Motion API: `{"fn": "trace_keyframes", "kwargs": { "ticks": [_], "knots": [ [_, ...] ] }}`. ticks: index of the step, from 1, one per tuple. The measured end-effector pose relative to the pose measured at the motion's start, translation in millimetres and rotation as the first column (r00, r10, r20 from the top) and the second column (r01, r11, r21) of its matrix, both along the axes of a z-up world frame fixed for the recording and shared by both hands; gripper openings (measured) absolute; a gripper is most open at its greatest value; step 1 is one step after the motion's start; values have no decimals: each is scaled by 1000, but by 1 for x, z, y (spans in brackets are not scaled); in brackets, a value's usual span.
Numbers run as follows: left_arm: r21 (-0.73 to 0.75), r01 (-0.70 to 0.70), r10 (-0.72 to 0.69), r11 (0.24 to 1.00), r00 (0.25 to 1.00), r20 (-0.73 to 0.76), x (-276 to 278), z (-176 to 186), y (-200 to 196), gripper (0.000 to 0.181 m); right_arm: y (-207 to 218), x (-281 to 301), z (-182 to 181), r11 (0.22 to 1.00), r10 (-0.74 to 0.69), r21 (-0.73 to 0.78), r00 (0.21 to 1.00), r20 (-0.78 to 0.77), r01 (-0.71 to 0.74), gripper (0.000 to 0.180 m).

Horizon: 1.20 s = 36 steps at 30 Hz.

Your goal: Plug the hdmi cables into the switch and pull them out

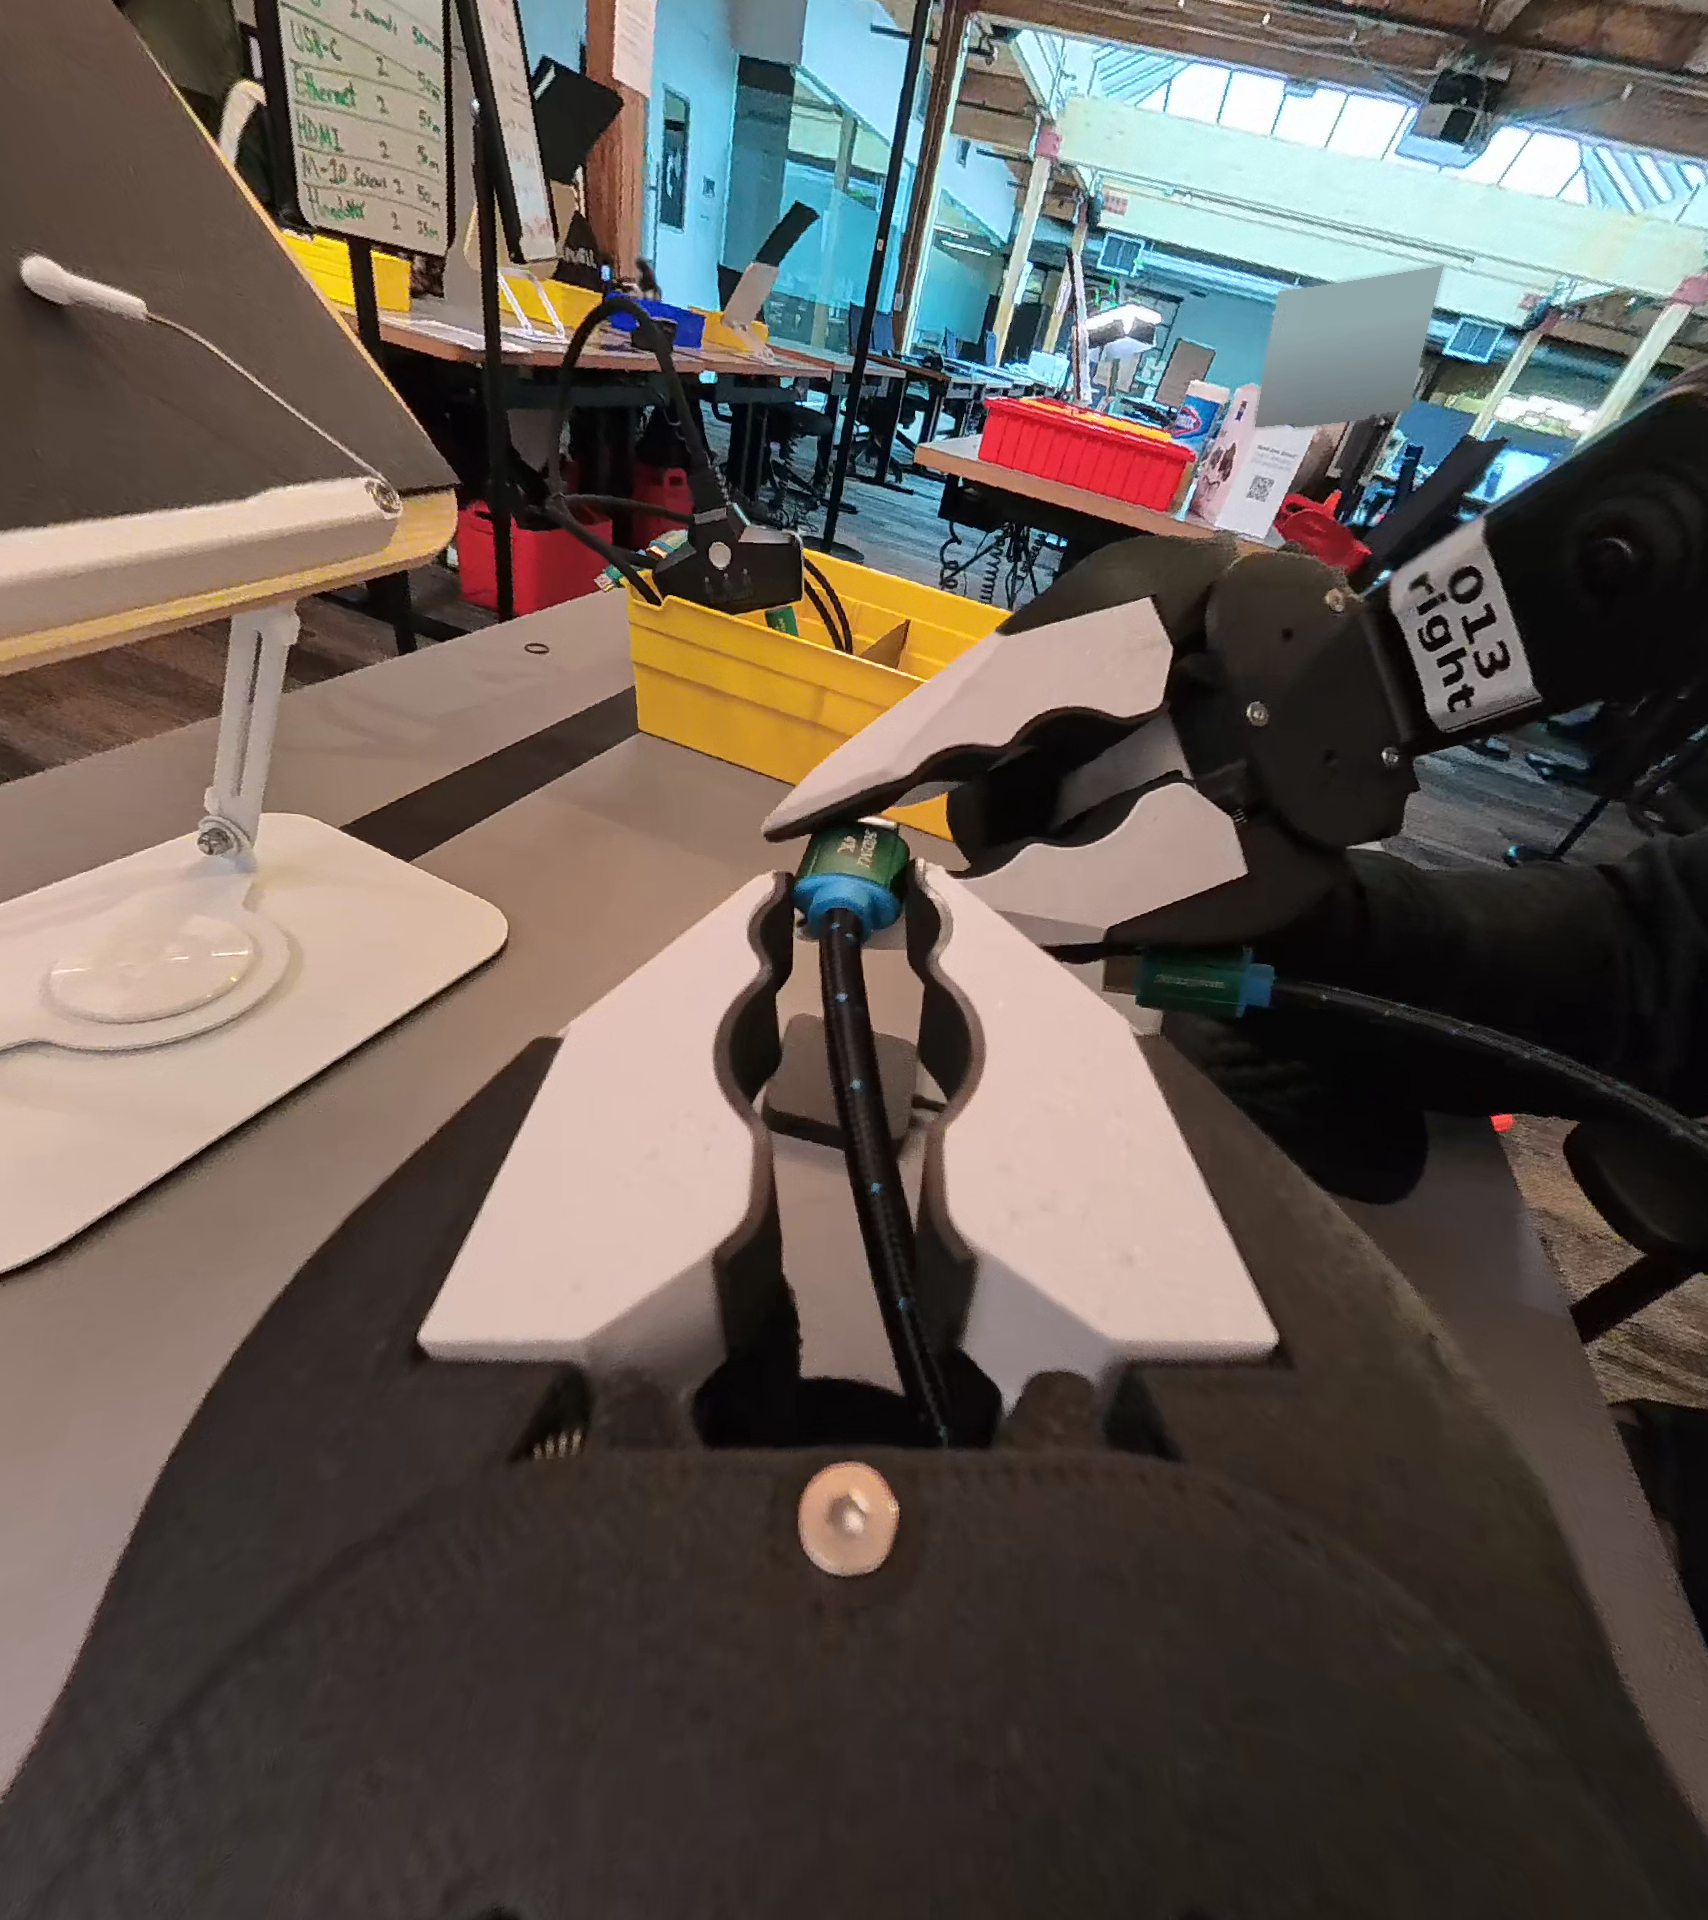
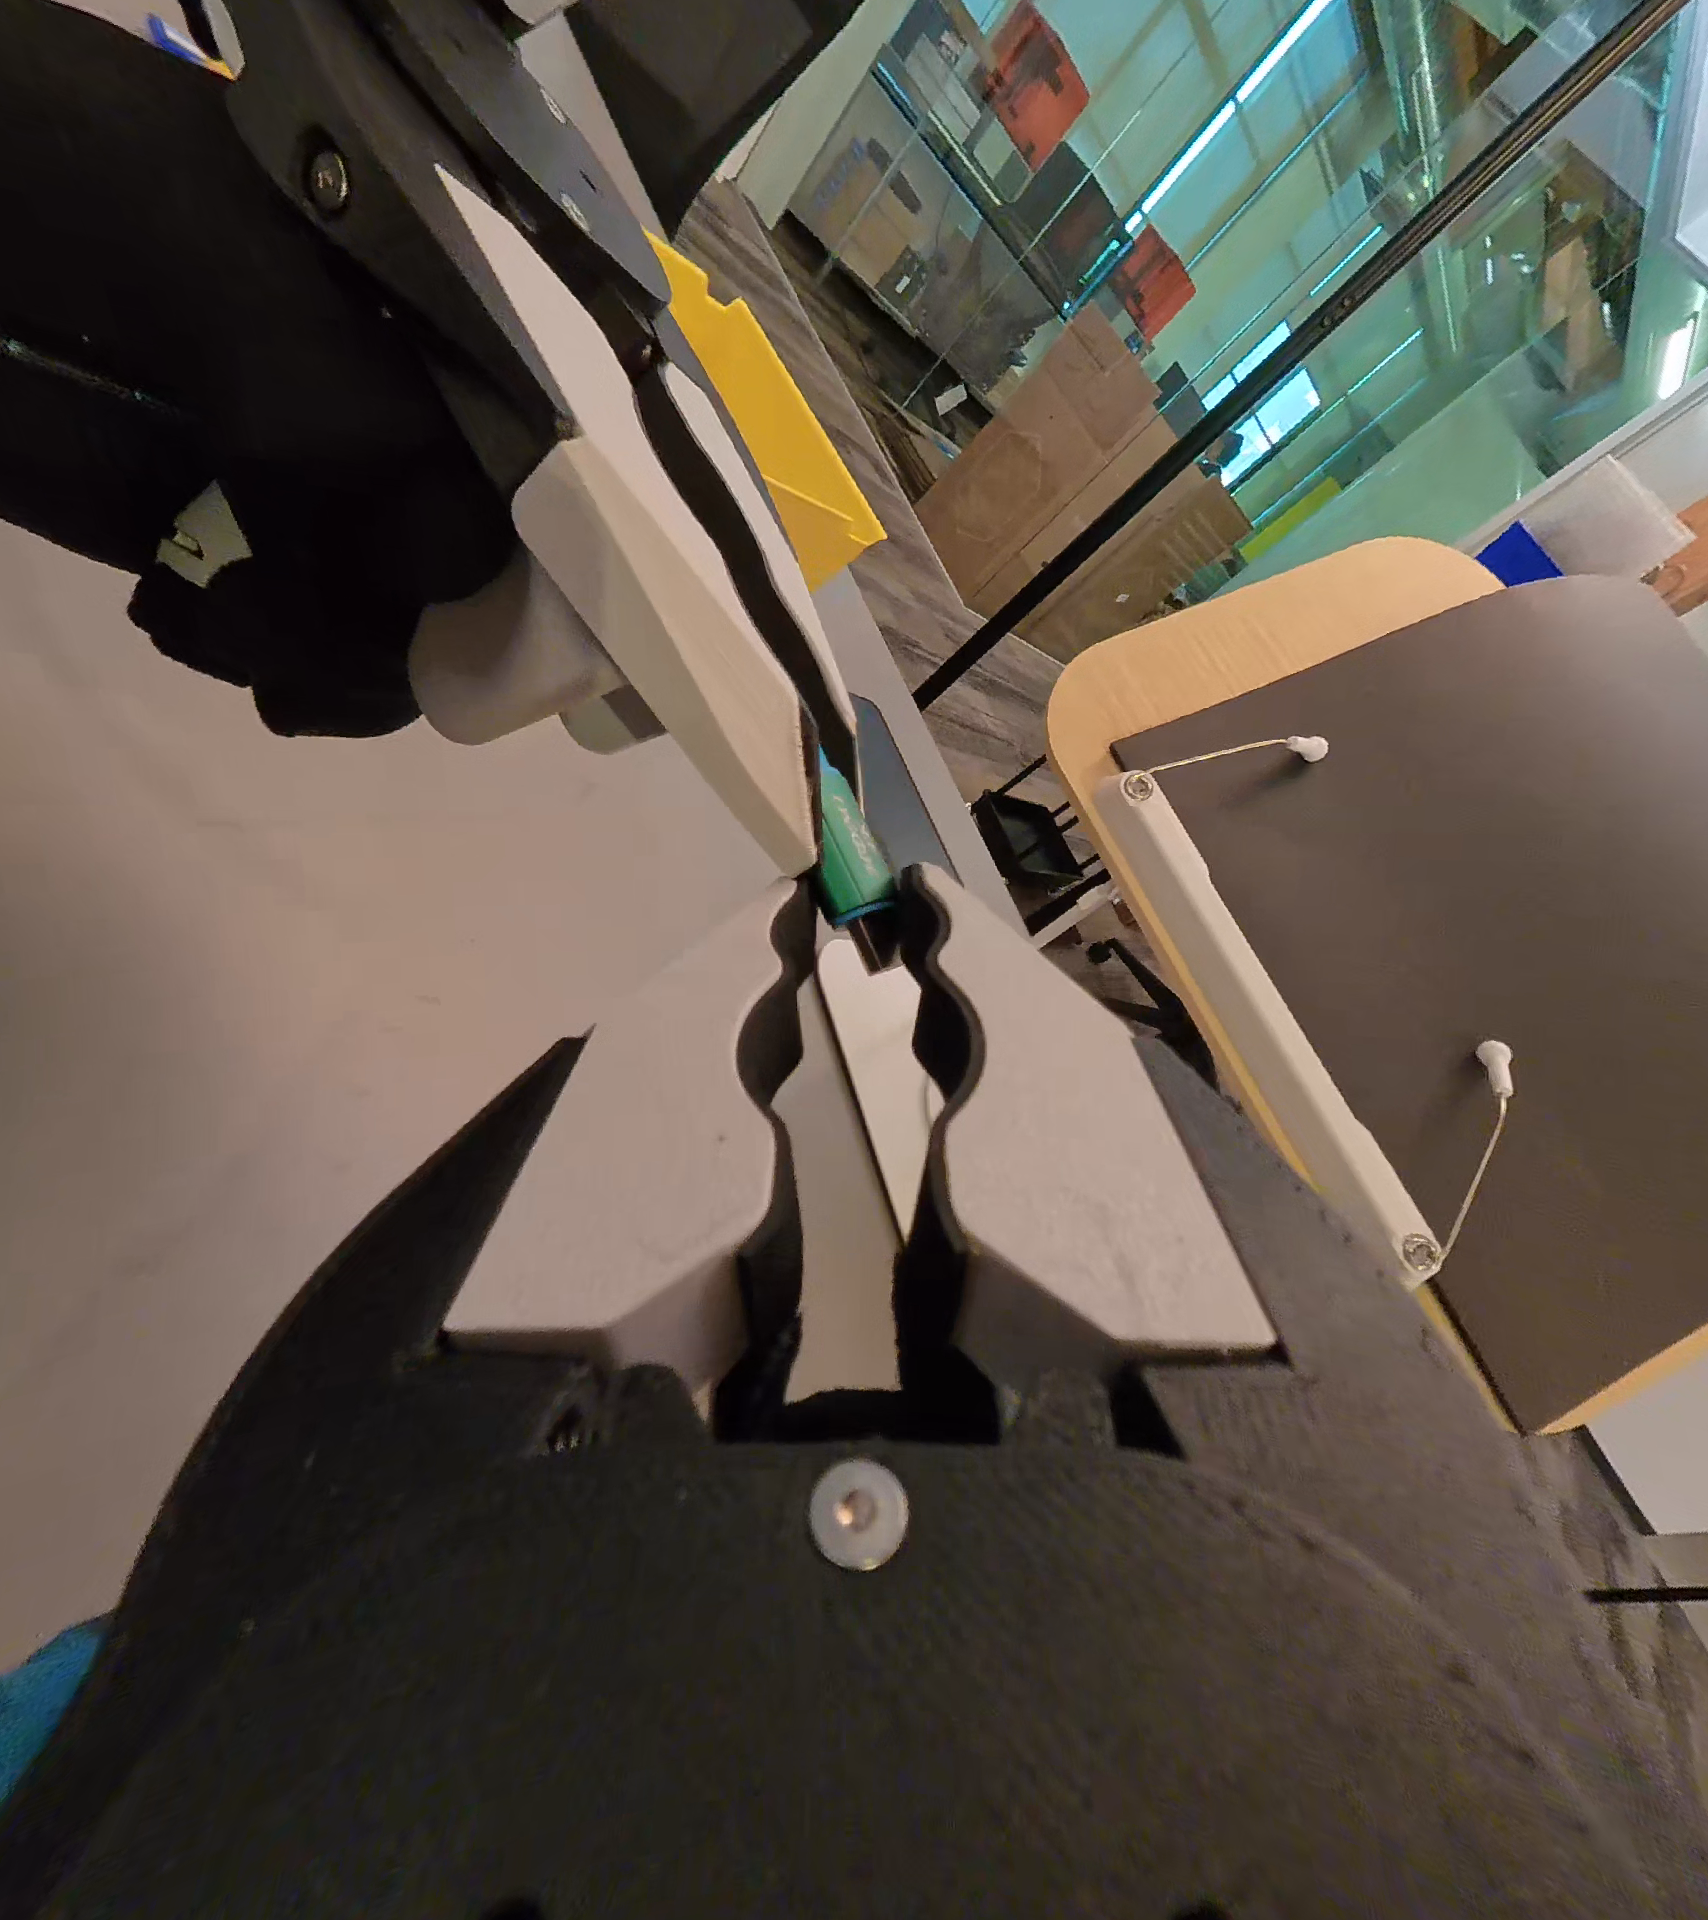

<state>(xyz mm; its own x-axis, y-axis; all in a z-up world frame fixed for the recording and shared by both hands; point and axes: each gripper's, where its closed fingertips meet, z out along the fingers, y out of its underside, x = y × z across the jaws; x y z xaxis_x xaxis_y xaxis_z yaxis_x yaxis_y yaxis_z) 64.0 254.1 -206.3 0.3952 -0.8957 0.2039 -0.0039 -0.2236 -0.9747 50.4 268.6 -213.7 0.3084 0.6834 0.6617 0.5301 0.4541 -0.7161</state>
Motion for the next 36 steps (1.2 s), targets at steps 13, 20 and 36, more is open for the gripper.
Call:
{"fn": "trace_keyframes", "kwargs": {
  "ticks": [13, 20, 36],
  "knots": [
    [-151, 0, -3, 989, 1000, -24, 0, -11, 4, 17, 9, 7, -9, 962, -101, 271, 968, 228, 36, 12],
    [-112, 13, -17, 994, 999, -42, 0, -11, 5, 33, 9, 11, -13, 994, -38, 111, 985, 166, 19, 11],
    [-84, -27, 34, 996, 996, 81, 12, -9, 13, 28, 16, 20, -17, 989, -79, -126, 997, -15, 77, 13]
  ]
}}
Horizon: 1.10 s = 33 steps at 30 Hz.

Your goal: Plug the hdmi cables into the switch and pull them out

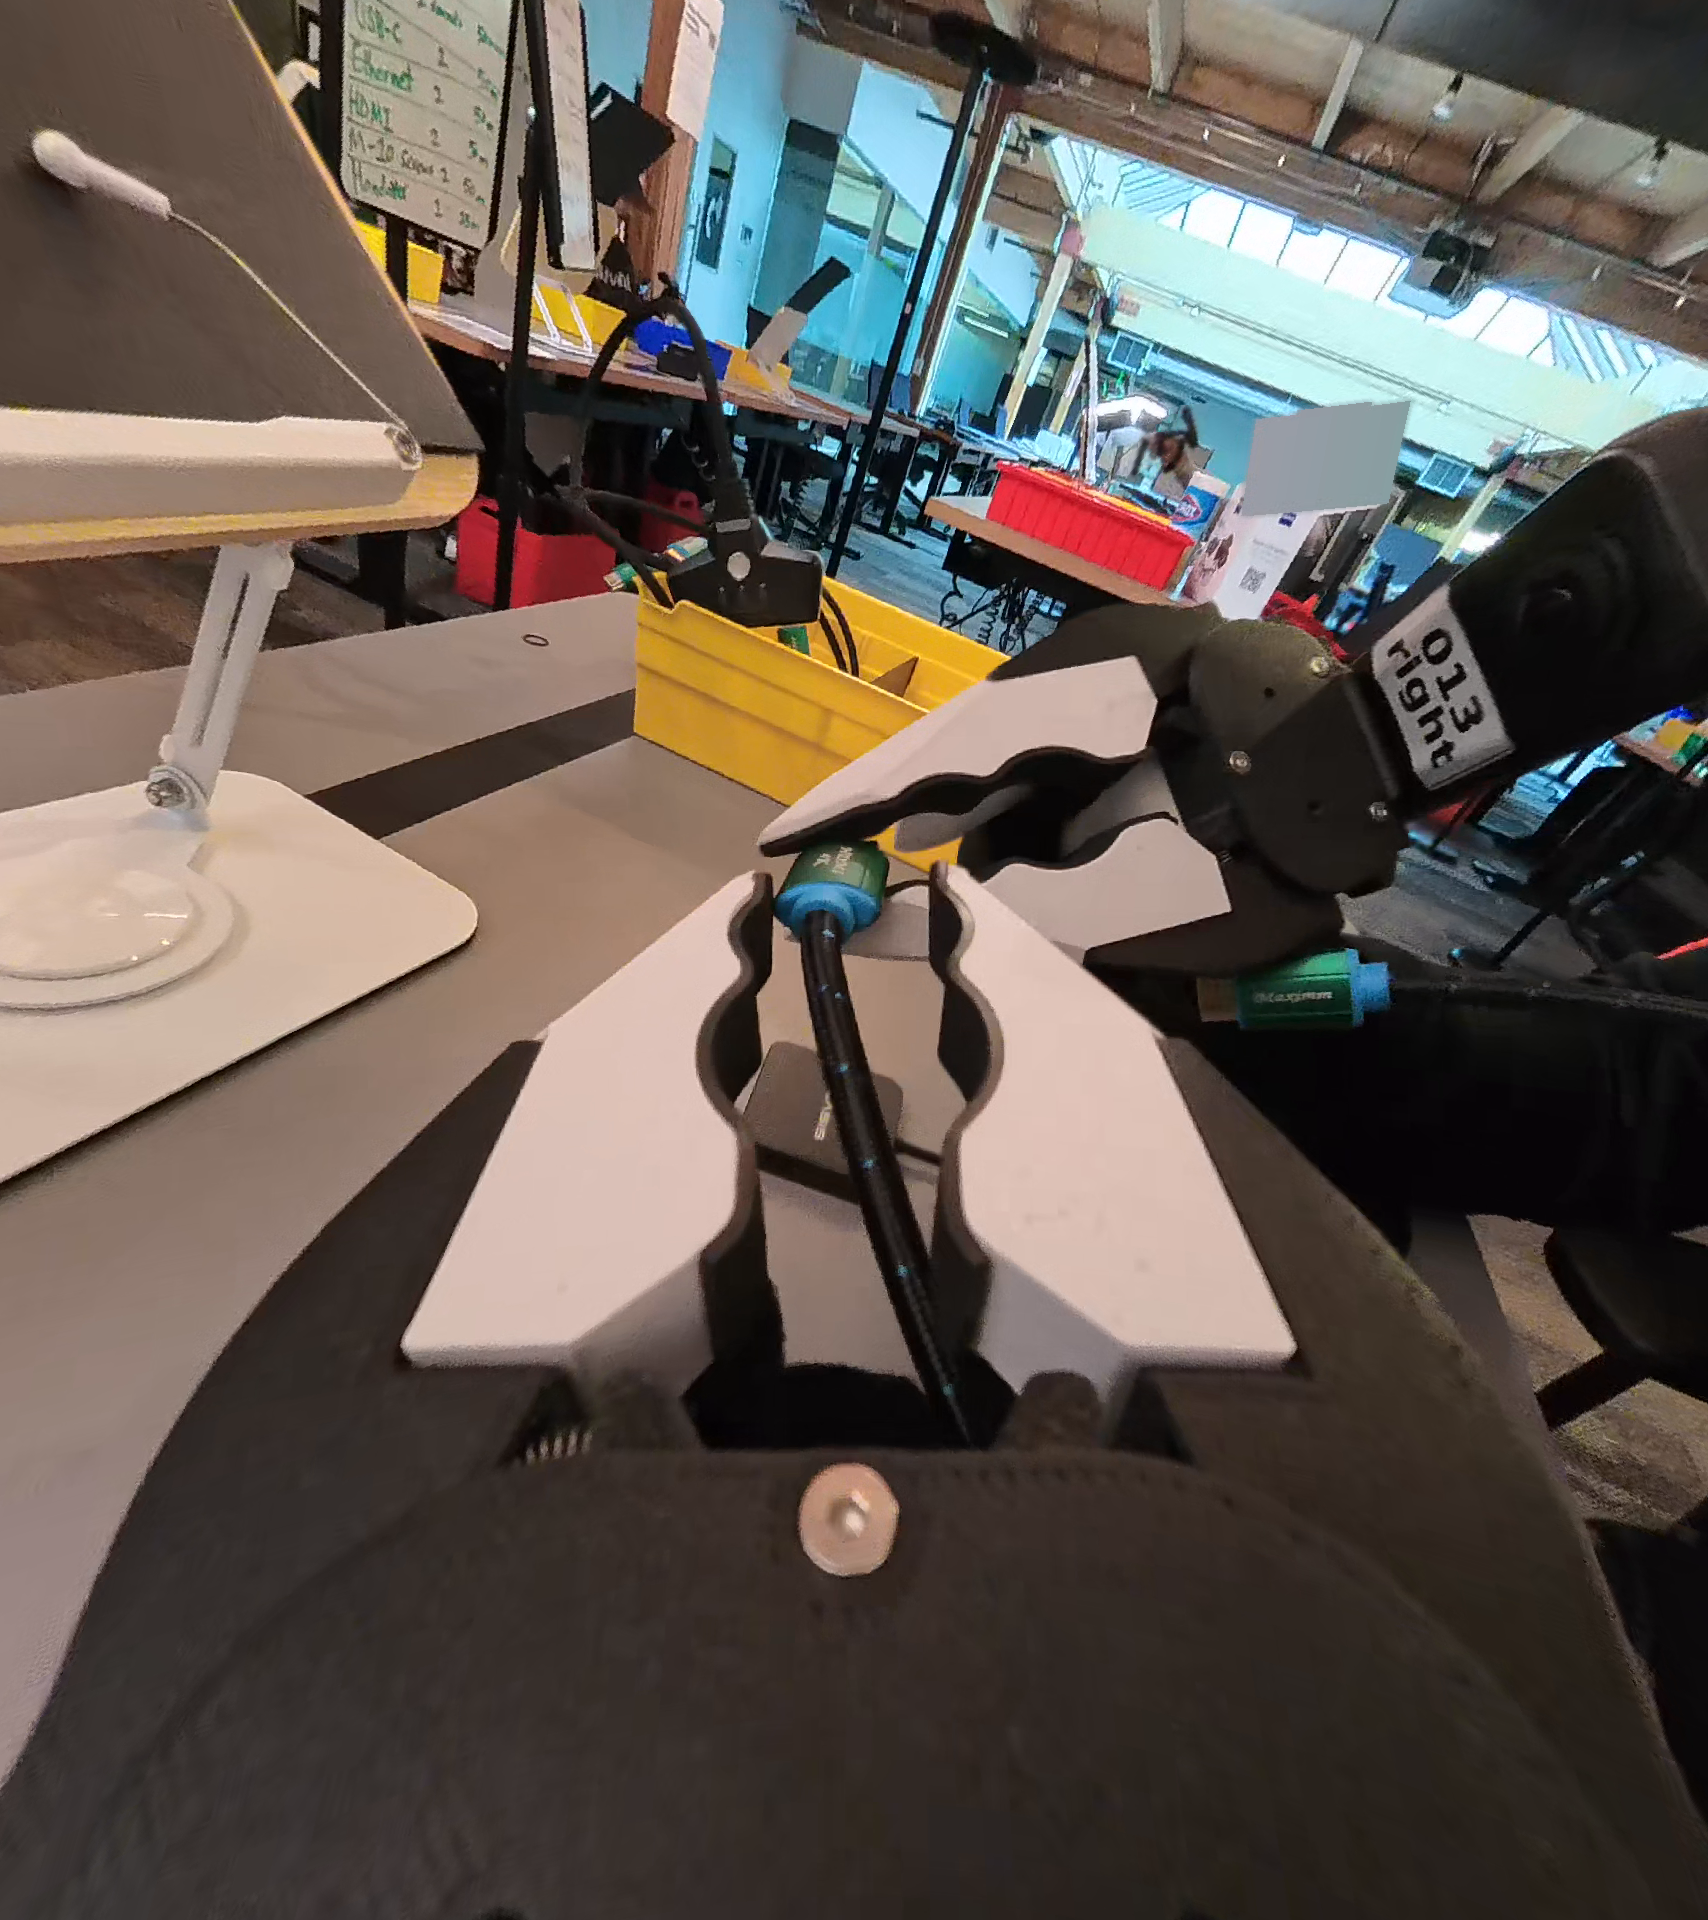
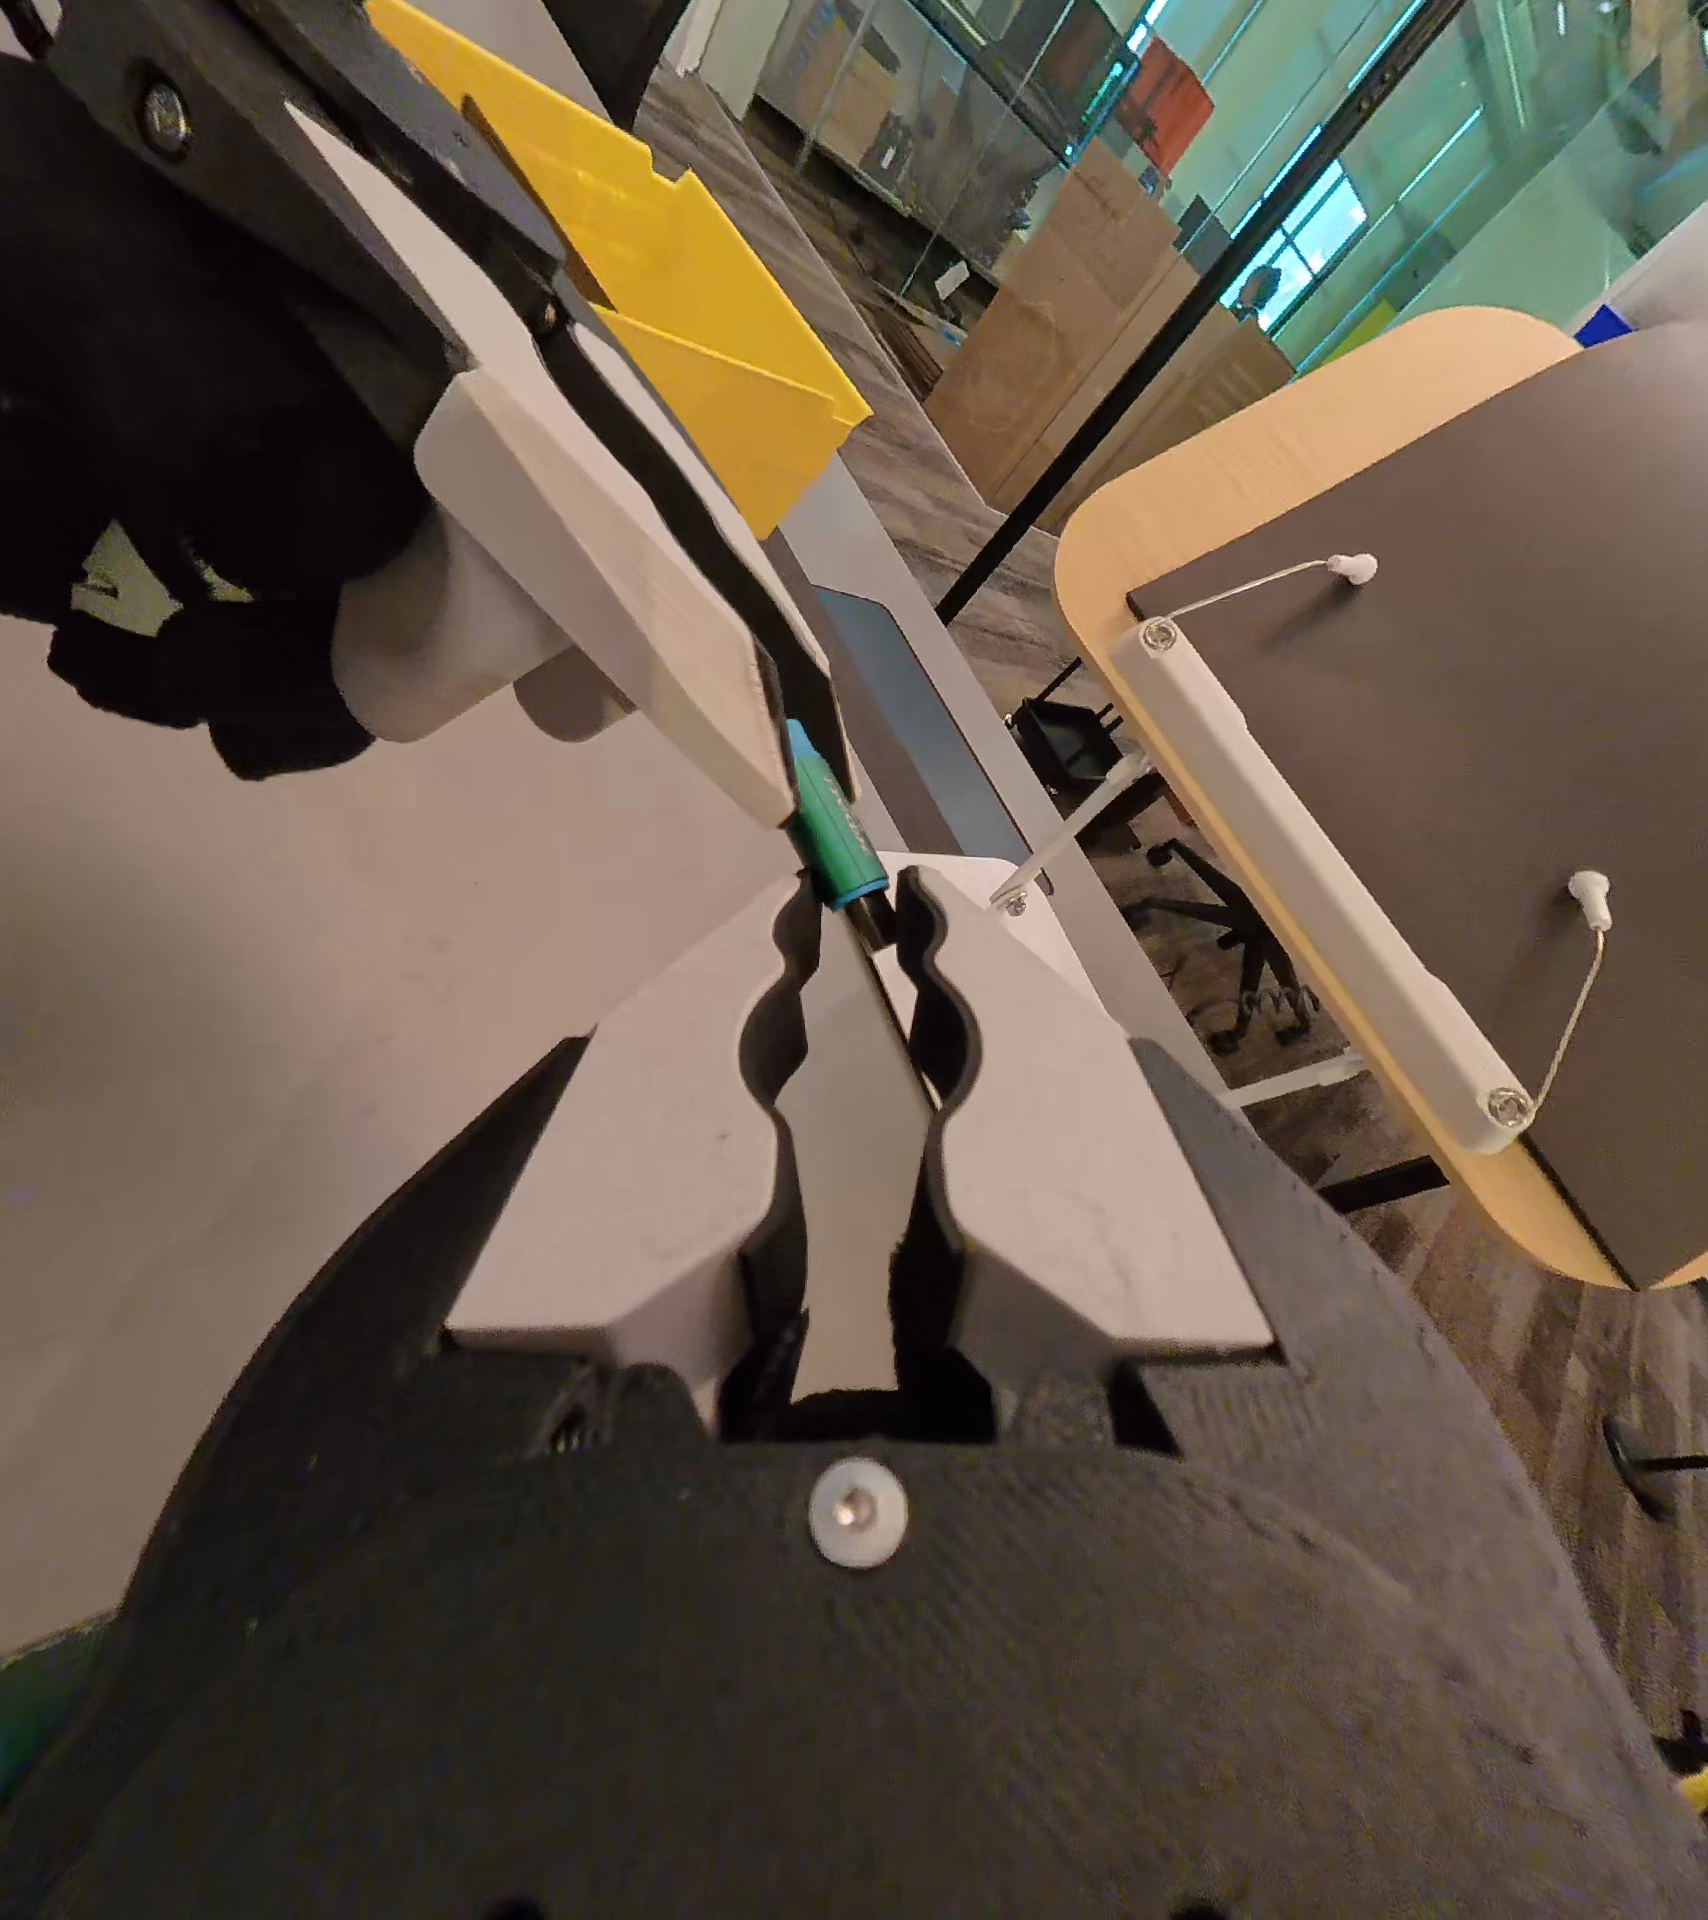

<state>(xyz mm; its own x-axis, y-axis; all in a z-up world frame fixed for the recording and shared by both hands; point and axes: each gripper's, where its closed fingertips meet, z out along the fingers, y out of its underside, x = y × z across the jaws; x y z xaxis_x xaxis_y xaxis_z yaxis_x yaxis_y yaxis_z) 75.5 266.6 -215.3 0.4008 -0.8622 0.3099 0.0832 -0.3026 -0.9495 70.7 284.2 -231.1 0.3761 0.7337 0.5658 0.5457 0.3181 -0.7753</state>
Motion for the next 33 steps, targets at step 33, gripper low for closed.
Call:
{"fn": "trace_keyframes", "kwargs": {
  "ticks": [33],
  "knots": [
    [-106, 50, -55, 993, 997, -48, 3, -6, -4, 19, -6, 3, 3, 942, 17, 317, 957, 289, -113, 9]
  ]
}}
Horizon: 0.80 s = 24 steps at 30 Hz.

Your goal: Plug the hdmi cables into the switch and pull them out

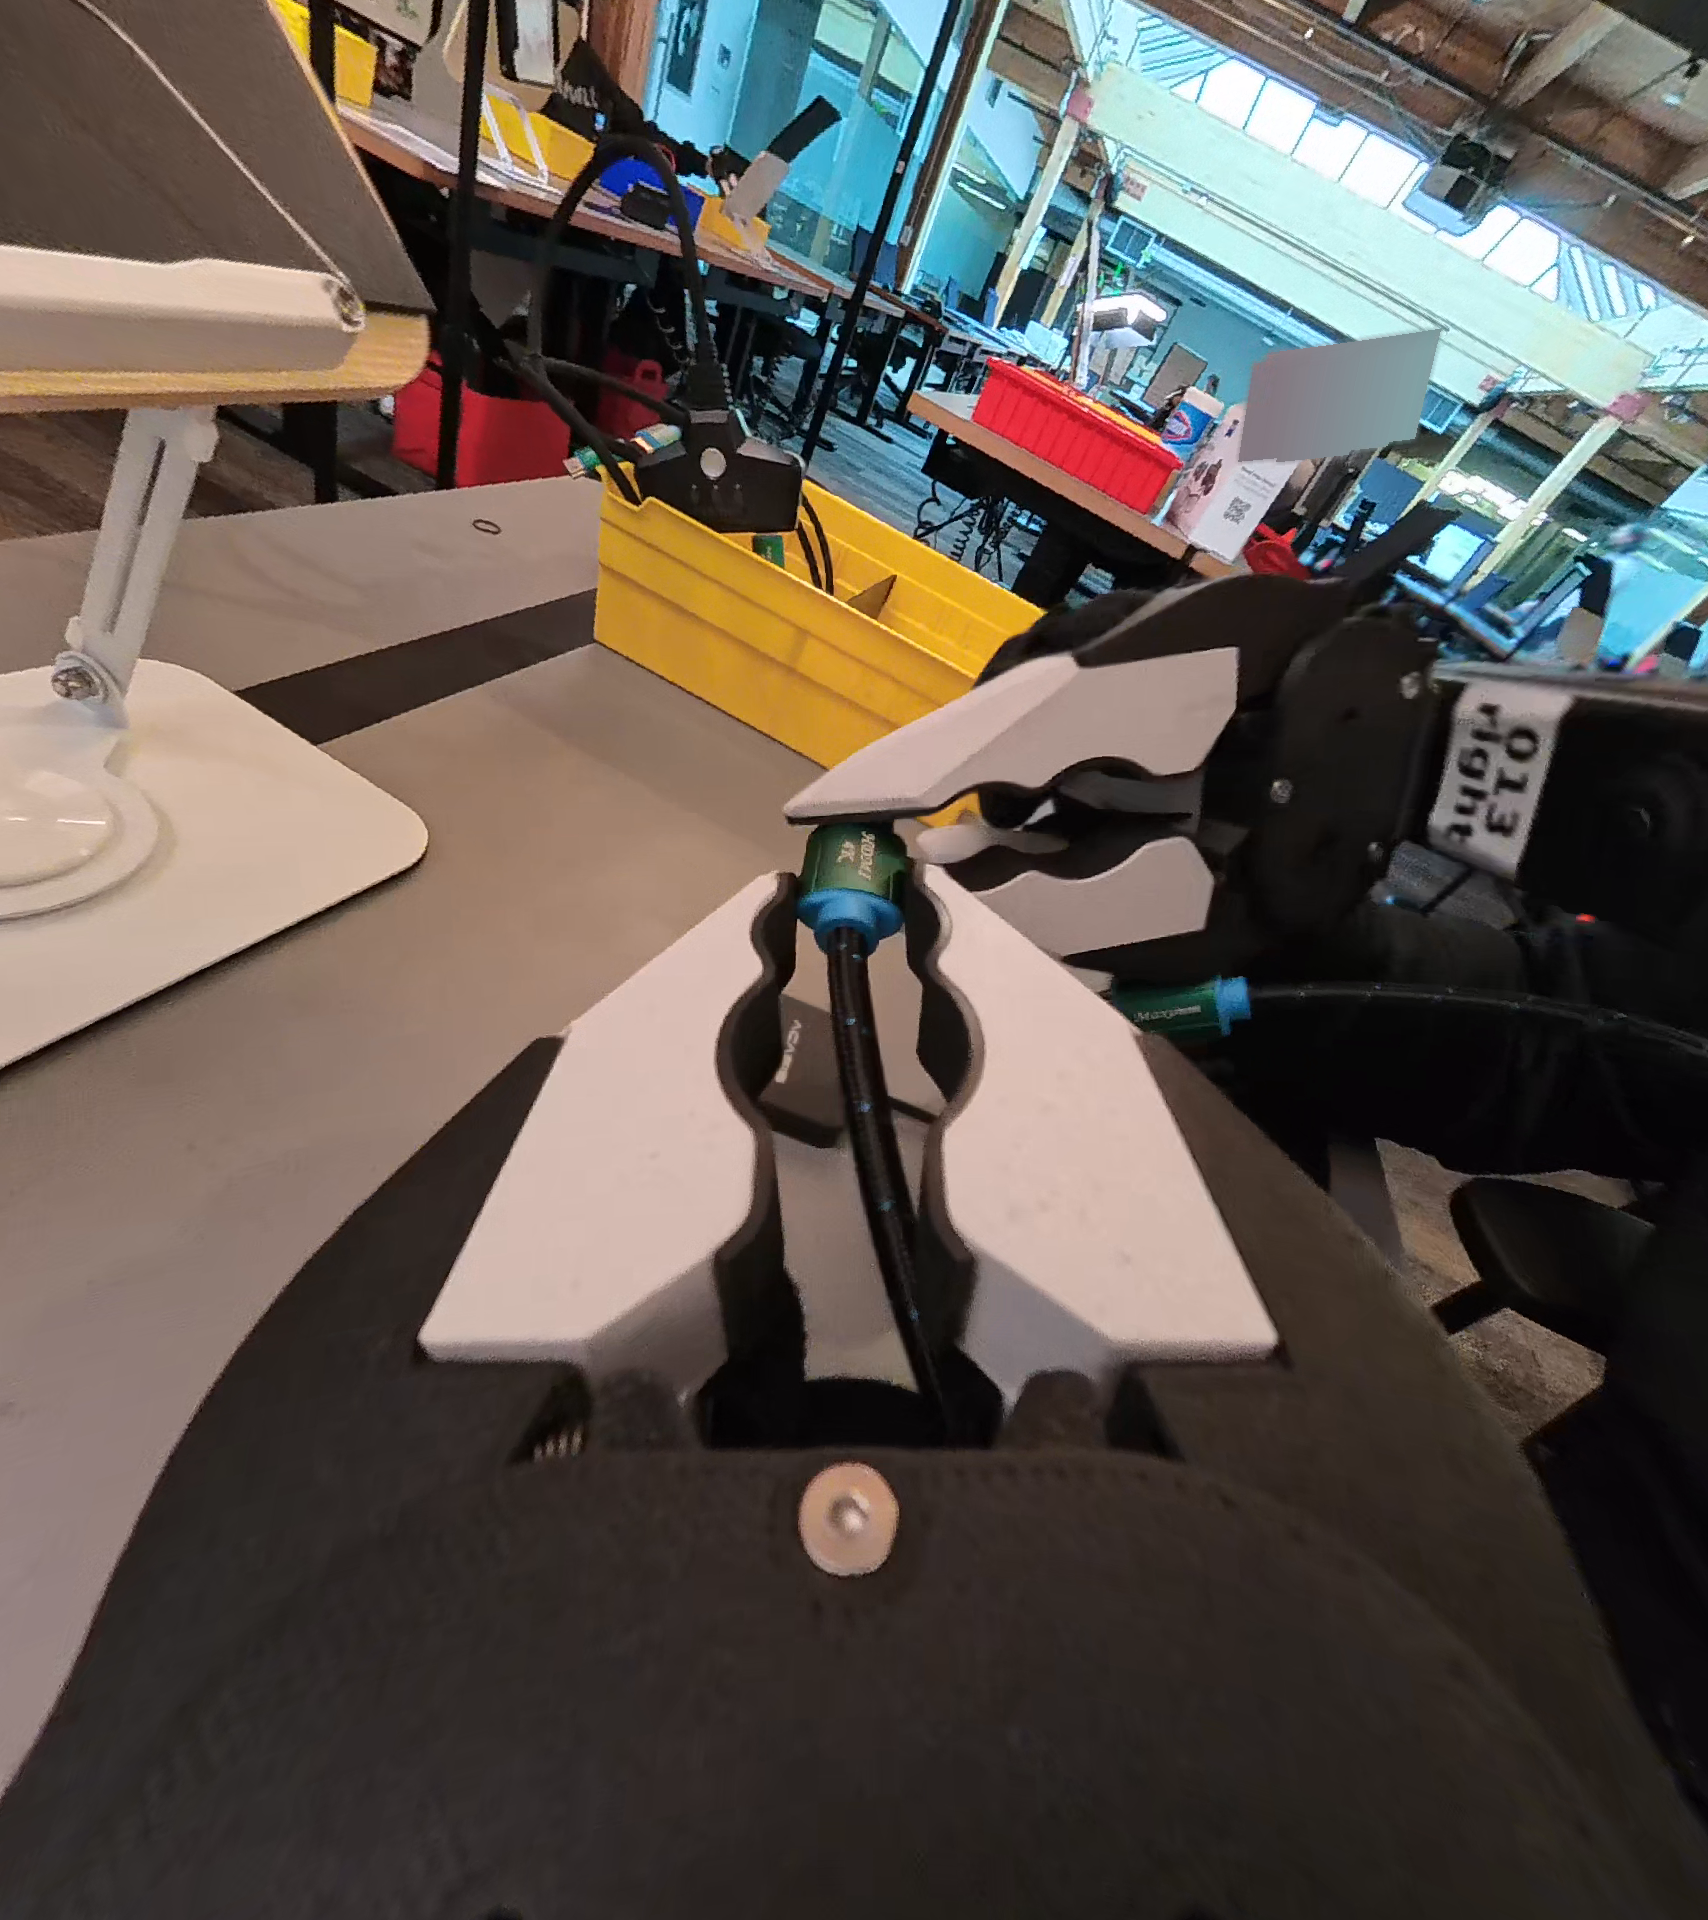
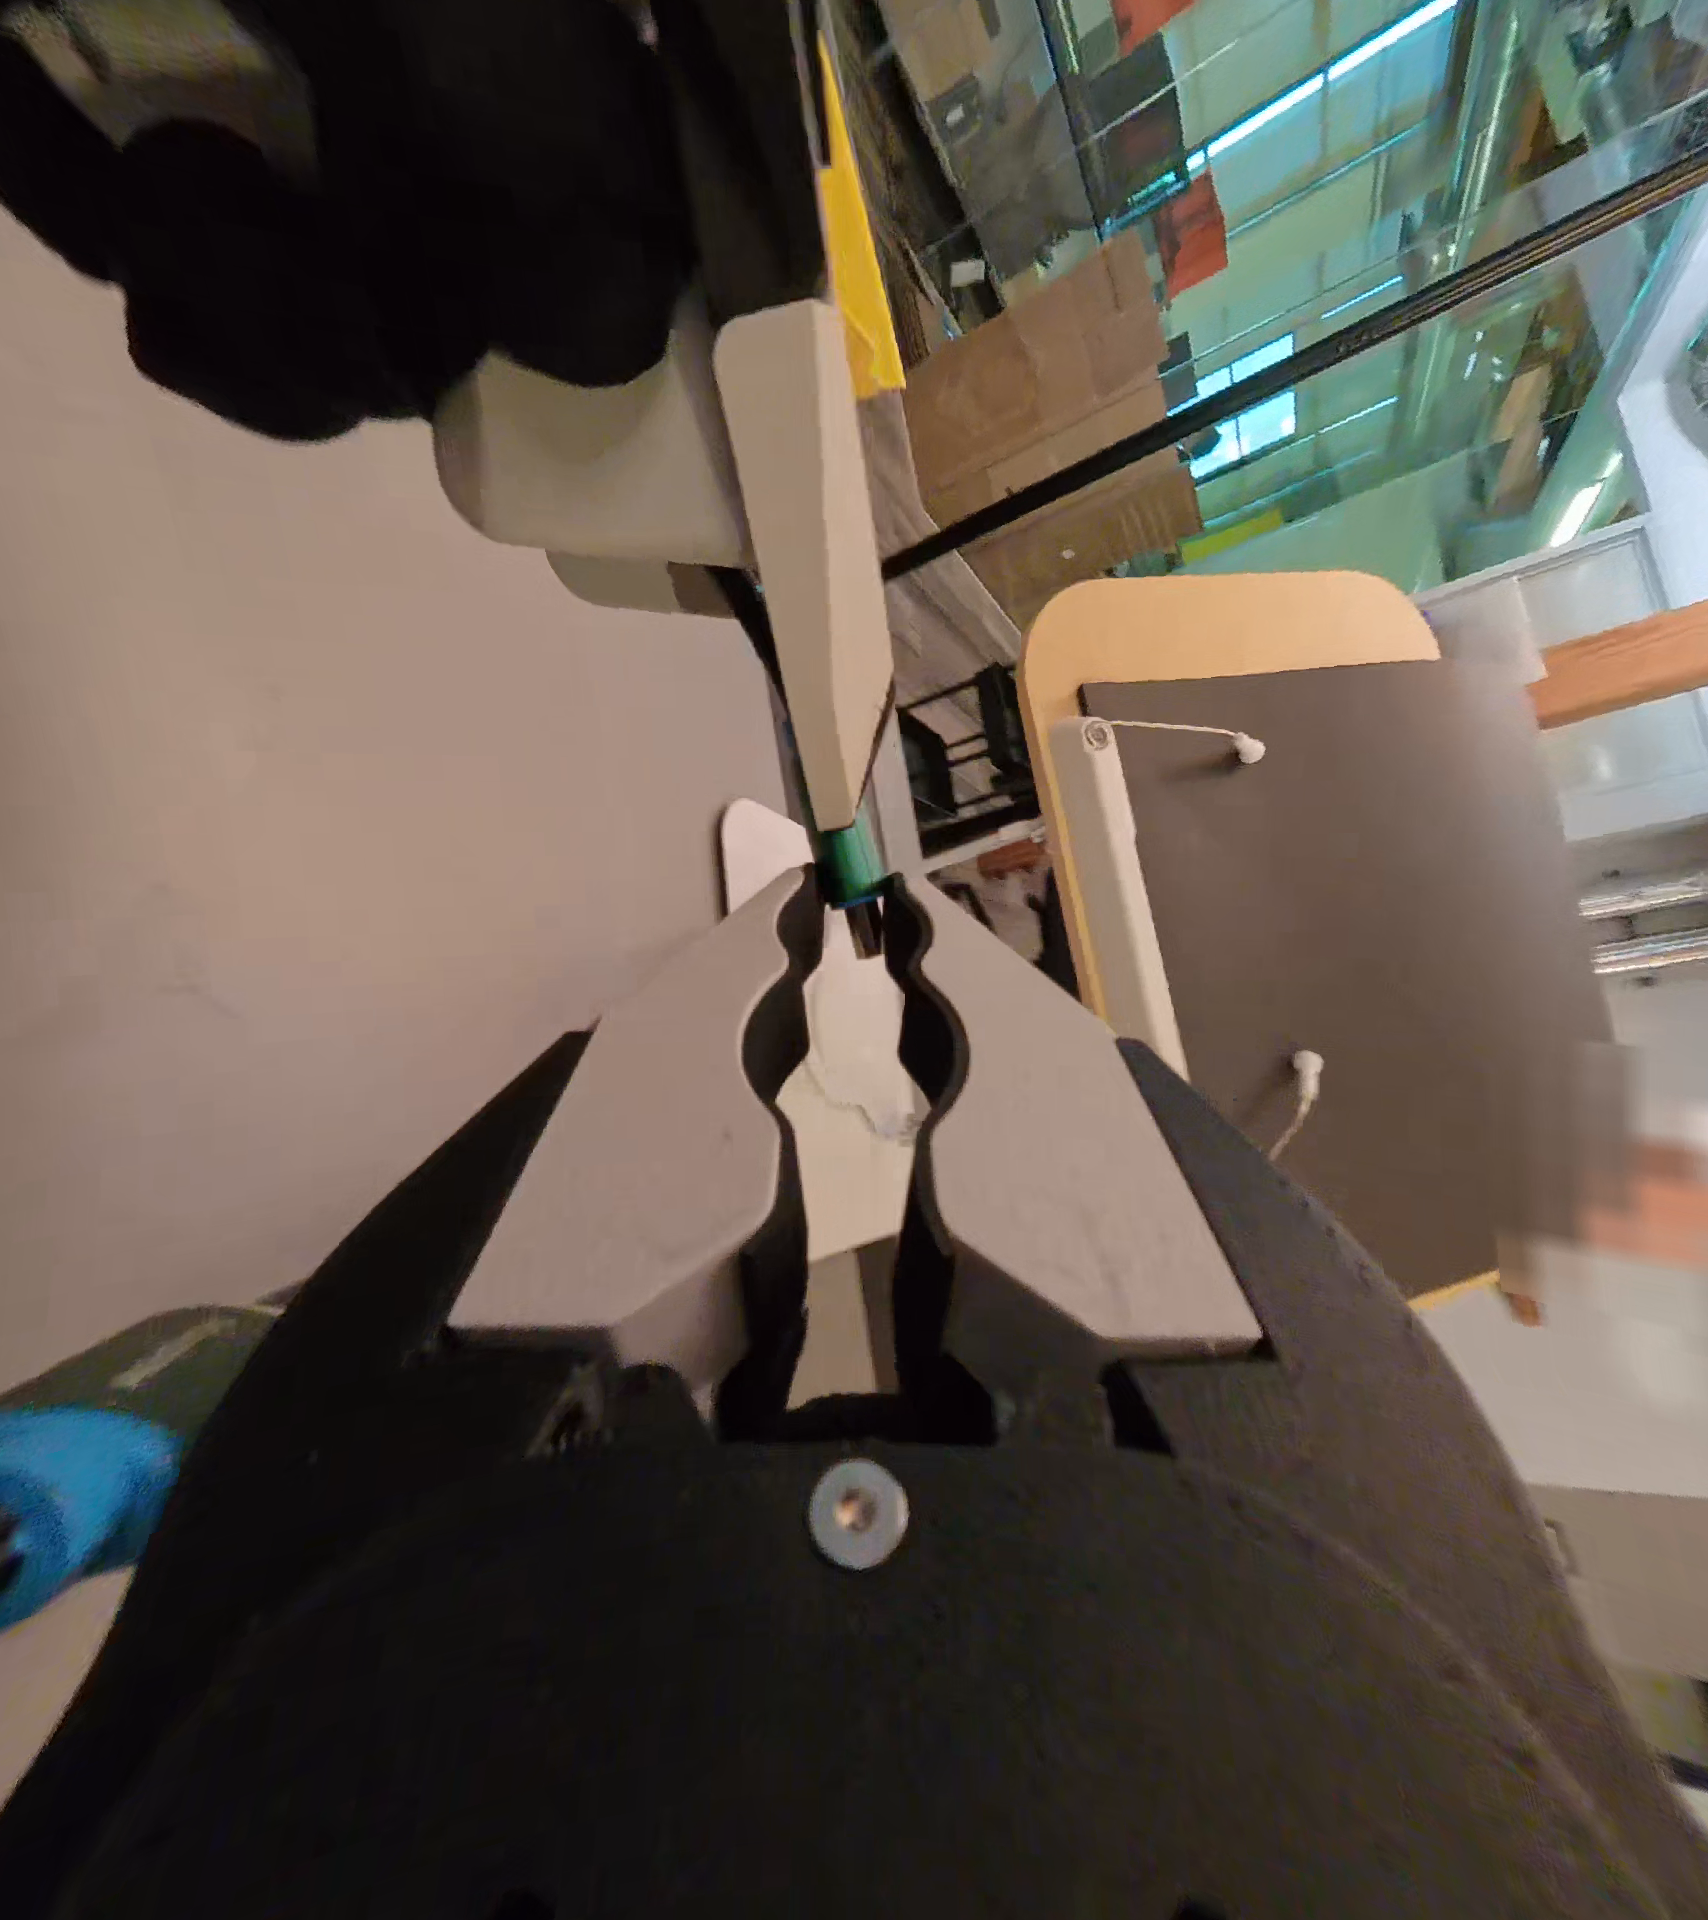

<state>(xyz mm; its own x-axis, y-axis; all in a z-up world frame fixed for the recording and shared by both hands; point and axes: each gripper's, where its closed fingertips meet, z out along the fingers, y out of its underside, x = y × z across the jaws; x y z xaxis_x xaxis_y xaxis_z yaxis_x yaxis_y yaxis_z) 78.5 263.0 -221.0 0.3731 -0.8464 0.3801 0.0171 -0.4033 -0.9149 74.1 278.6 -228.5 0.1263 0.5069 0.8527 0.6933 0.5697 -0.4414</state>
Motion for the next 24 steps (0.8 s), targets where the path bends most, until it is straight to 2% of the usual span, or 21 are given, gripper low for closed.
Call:
{"fn": "trace_keyframes", "kwargs": {
  "ticks": [6, 11, 14, 18, 24],
  "knots": [
    [43, 57, -60, 997, 996, 63, -2, 16, -6, 38, 8, 8, 7, 986, -46, -165, 986, -159, 20, 10],
    [84, 121, -118, 989, 992, -43, 7, 7, -19, 54, 20, 22, 13, 958, -119, -283, 955, -270, 39, 11],
    [172, 48, -34, 984, 996, -83, 13, 4, -12, 44, 19, 18, 9, 937, -127, -349, 944, -303, 14, 11],
    [241, -85, 96, 967, 995, -32, 11, 5, 4, 27, 16, 13, 3, 886, -151, -463, 918, -367, -39, 11],
    [337, -226, 241, 914, 970, -2, 9, 6, 16, 19, 17, 10, -1, 823, -193, -561, 882, -429, -93, 11]
  ]
}}
